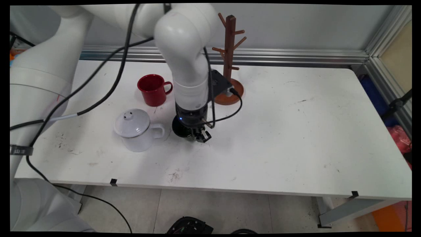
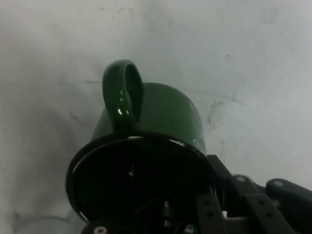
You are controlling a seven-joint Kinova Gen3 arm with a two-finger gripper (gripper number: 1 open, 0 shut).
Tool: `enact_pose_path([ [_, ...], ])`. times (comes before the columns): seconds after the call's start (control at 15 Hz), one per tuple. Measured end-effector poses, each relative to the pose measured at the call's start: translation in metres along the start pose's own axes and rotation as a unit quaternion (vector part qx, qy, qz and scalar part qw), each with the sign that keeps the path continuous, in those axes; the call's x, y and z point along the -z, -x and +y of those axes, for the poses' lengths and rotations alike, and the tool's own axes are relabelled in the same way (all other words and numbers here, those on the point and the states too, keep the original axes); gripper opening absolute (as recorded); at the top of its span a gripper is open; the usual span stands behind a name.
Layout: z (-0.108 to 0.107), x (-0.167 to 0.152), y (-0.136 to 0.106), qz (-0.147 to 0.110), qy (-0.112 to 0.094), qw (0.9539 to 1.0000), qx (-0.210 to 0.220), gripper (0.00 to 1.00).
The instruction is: Place the picked object on the table
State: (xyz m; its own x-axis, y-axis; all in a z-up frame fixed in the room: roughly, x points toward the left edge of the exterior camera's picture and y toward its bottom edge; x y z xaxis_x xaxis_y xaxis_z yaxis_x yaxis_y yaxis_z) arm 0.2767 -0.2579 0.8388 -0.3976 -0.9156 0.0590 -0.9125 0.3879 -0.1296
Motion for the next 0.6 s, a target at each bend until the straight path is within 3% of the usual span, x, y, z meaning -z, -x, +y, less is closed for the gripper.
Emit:
enact_pose_path([
  [0.6, 0.018, -0.004, -0.013, -0.047, -0.018, 0.9986, 0.014, 0.0],
])
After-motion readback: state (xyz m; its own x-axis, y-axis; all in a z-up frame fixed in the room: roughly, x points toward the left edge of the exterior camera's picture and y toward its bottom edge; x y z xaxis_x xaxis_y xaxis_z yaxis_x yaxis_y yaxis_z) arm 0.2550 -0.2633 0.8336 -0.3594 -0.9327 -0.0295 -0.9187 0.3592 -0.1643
